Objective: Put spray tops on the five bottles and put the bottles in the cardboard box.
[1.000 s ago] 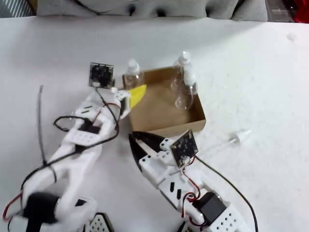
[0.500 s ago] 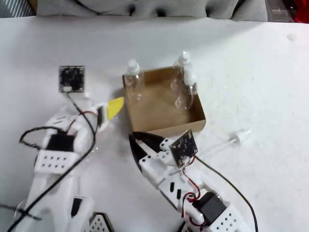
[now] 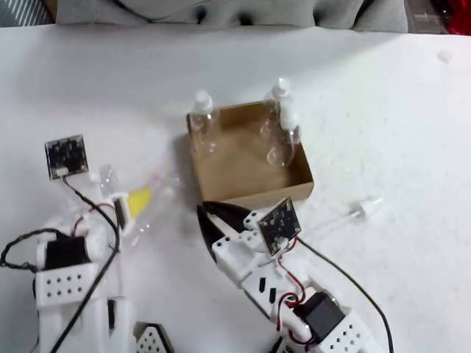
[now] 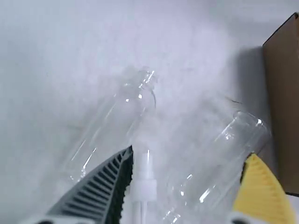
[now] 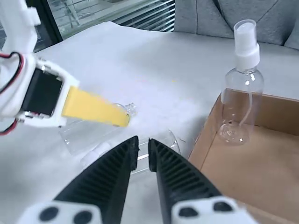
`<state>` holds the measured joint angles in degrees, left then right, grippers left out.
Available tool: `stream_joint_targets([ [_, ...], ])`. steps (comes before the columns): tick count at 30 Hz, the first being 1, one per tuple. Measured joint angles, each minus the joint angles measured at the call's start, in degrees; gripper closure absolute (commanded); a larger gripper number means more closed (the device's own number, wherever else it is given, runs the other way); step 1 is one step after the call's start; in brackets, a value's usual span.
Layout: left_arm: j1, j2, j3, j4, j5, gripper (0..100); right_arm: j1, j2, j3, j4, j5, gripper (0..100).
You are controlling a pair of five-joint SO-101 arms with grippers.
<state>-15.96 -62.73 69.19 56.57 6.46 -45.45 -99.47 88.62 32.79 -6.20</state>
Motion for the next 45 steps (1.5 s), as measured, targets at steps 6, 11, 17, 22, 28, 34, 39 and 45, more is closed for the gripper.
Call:
stream_joint_targets([
  [6,-0.35,-6.33,1.58,1.05,0.0,99,0.0,0.09,0.62,0.0,0.0,98.4],
  [11,0.79,-7.21,1.58,1.93,0.0,98,0.0,0.09,0.62,0.0,0.0,98.4],
  [17,4.57,-7.21,0.35,5.71,0.0,98,0.0,0.09,0.62,0.0,0.0,98.4],
  [22,11.08,-7.21,-1.32,11.43,0.0,98,0.0,0.09,0.62,0.0,0.0,98.4],
  [28,18.02,0.62,-6.24,18.29,0.0,98,0.0,0.09,0.62,0.0,0.0,98.4],
  [34,26.55,15.74,-8.09,18.9,0.0,98,0.0,0.09,0.62,0.0,0.0,98.4],
  [39,29.8,21.36,-6.68,15.91,0.0,98,0.0,0.09,0.62,0.0,0.0,98.4],
  [45,25.58,29.01,-4.57,5.01,0.0,98,0.0,0.09,0.62,0.0,0.26,98.4],
])
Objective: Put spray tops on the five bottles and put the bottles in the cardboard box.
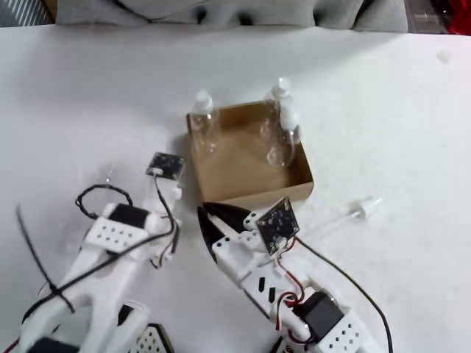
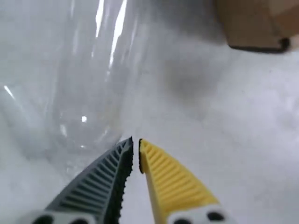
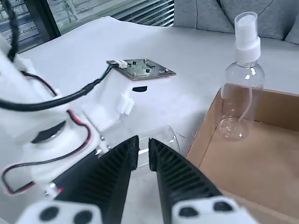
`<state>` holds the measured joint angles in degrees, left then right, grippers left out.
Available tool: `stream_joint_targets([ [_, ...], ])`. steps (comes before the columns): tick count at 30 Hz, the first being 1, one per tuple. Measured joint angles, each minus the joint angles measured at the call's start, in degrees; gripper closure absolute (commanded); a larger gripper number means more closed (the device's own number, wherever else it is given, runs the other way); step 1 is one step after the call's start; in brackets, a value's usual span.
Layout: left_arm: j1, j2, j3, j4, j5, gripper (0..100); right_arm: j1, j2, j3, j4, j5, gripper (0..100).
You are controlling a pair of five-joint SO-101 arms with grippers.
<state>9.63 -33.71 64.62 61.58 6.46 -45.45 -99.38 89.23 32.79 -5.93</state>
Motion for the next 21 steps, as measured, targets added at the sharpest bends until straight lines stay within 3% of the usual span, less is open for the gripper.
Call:
stream_joint_targets([
  [6,-7.03,12.22,-1.32,-6.77,0.09,98,0.0,0.0,0.0,0.0,0.0,98.4],
  [21,-20.84,20.31,-10.9,-7.03,0.09,98,0.0,0.0,0.0,0.0,0.09,98.4],
])
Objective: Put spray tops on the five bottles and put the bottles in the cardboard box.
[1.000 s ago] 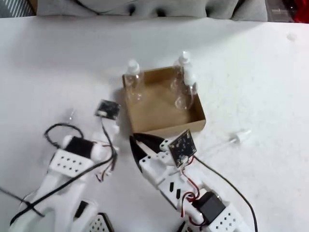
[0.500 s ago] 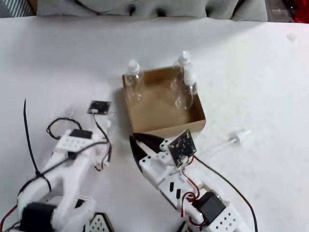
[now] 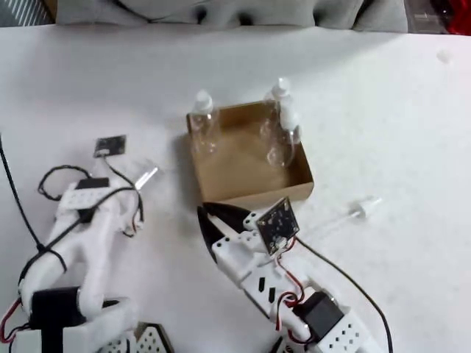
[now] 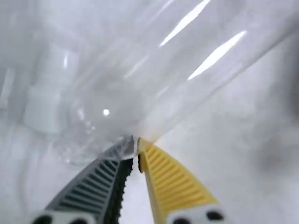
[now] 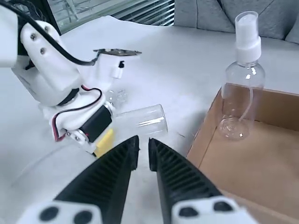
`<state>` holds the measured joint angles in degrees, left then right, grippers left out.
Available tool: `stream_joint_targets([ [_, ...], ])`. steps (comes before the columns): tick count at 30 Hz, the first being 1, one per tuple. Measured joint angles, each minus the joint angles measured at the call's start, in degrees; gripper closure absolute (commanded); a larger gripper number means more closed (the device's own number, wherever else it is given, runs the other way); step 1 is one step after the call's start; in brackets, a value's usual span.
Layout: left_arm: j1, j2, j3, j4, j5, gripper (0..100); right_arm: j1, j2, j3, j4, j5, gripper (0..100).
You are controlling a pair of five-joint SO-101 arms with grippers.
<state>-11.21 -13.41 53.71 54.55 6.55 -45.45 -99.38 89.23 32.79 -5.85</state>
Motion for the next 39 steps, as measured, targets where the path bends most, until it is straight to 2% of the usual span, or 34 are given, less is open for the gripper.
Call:
stream_joint_targets([
  [9,-8.0,0.09,-2.9,0.0,0.09,98,0.0,0.0,0.0,0.0,0.0,98.4],
  [13,-9.41,0.09,-4.13,0.0,0.26,98,0.0,0.0,0.0,0.0,0.0,98.4],
  [19,-8.7,0.09,-7.38,0.44,11.69,98,0.0,0.0,0.0,0.0,0.0,98.4],
  [24,-5.36,0.09,-14.68,6.95,22.07,95,0.0,0.0,0.0,0.0,0.0,98.4],
  [31,-1.58,0.09,-19.6,10.11,32.44,67,0.0,0.0,0.0,0.0,0.0,98.4],
  [35,-1.49,0.09,-19.69,6.68,40.44,61,0.0,0.0,0.0,0.0,0.0,98.4],
  [39,-1.58,0.09,-18.29,-0.44,48.0,63,0.0,0.0,0.0,0.0,0.0,98.4],
])
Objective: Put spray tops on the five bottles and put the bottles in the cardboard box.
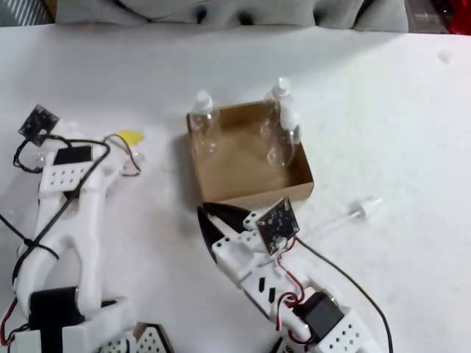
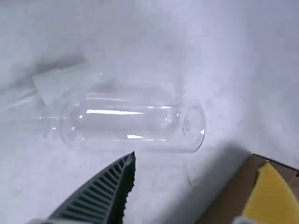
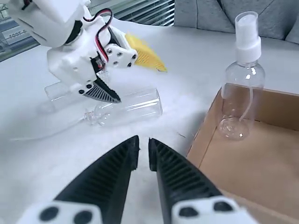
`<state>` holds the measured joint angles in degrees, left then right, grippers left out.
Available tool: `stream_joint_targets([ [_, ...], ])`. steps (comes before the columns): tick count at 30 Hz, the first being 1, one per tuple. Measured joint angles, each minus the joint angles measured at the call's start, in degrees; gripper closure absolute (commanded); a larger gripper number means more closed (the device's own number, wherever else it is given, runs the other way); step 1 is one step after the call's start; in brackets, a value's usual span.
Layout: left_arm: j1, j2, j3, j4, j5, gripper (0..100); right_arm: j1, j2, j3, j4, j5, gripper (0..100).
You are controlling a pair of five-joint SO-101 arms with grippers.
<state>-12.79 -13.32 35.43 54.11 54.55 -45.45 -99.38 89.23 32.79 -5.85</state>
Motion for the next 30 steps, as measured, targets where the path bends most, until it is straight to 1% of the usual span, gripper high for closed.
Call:
stream_joint_targets([
  [2,-0.79,0.09,0.09,-1.58,-0.26,67,0.0,0.0,0.0,0.0,0.0,98.4],
  [5,-3.16,0.09,-1.14,-0.26,-5.27,76,0.0,0.0,0.0,0.0,0.0,98.4],
  [8,-6.24,0.09,-5.36,5.1,-13.19,84,0.0,0.0,0.0,0.0,0.0,98.4],
  [11,-9.85,0.09,-10.73,10.64,-23.47,89,0.0,0.0,0.0,0.0,0.0,98.4],
  [14,-12.75,0.09,-14.68,13.36,-35.78,88,0.0,0.0,0.0,0.0,0.0,98.4],
  [17,-13.36,0.09,-16.0,14.07,-47.38,85,0.0,0.0,0.0,0.0,0.0,98.4],
  [21,-15.21,0.09,-16.0,15.3,-61.19,81,0.0,0.0,0.0,0.0,0.0,98.4],
  [23,-16.09,0.79,-16.53,16.35,-67.34,81,0.0,0.0,0.0,0.0,0.0,98.4],
  [26,-17.32,5.19,-20.4,18.37,-74.37,81,0.09,0.0,0.0,0.0,0.0,98.4],
  [30,-19.25,15.03,-28.4,19.78,-76.92,80,-0.09,0.35,0.0,0.0,0.0,98.4],
])
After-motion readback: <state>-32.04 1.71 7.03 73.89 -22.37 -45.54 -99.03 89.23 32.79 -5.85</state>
